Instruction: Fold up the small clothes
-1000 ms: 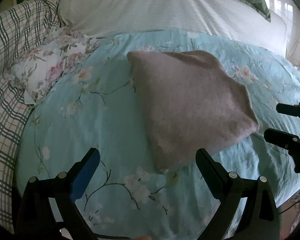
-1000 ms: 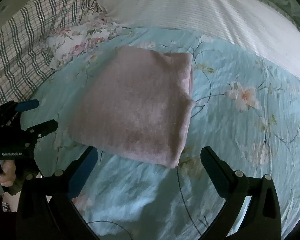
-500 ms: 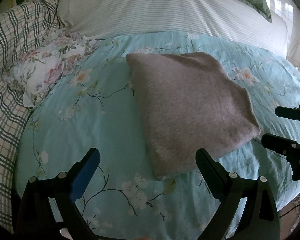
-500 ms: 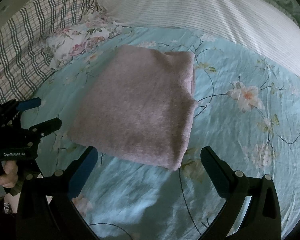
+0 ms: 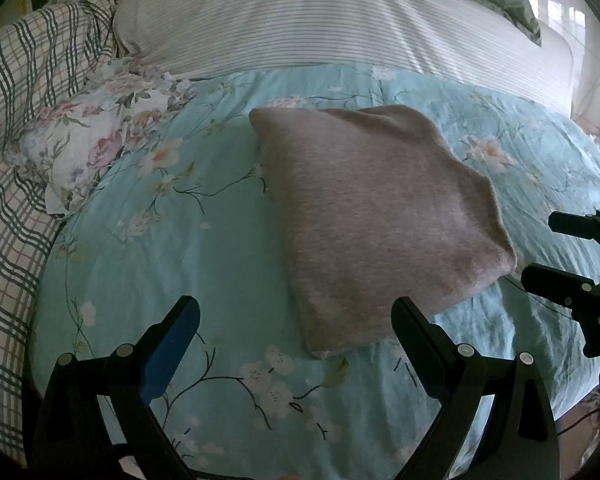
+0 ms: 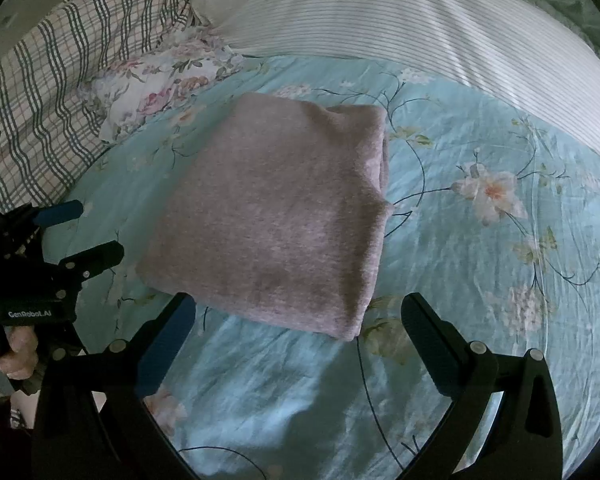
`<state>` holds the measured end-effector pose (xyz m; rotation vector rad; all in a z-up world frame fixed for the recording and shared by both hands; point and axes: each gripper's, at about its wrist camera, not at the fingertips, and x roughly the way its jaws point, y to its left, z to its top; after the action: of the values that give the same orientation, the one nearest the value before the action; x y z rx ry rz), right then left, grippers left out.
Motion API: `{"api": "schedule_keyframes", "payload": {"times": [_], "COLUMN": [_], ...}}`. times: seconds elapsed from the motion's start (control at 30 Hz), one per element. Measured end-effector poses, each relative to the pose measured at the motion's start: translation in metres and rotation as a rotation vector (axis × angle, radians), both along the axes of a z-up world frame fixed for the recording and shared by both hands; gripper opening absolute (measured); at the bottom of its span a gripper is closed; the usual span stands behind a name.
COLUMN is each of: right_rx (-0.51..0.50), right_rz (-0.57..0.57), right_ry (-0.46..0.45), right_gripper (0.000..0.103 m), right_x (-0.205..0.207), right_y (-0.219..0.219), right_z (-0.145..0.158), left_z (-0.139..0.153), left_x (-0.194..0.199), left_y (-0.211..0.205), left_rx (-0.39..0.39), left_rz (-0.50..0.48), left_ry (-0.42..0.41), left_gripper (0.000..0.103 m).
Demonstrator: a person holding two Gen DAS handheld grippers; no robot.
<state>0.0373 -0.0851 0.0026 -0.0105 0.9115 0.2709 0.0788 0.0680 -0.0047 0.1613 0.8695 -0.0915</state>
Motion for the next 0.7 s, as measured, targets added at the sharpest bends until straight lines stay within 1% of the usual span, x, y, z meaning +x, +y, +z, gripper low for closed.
{"api": "schedule_keyframes", "payload": {"times": [0.3,0.7], "right_rx": [0.002,0.002], "right_rz": [0.001,-0.009], "right_ry": [-0.002,-0.005], "right_gripper": [0.102,0.102], "right_x": [0.0,-0.007], "right_y": [0.0,0.011], "right_z": [0.001,0.004], "left_z": [0.0,0.0], "left_x": [-0.001,-0.005], "left_y": [-0.002,-0.005], "left_rx": [-0.002,-0.006], "left_rz": [0.001,0.002], "left_ry": [0.001,-0.001], "left_gripper": [0.097,0.097]}}
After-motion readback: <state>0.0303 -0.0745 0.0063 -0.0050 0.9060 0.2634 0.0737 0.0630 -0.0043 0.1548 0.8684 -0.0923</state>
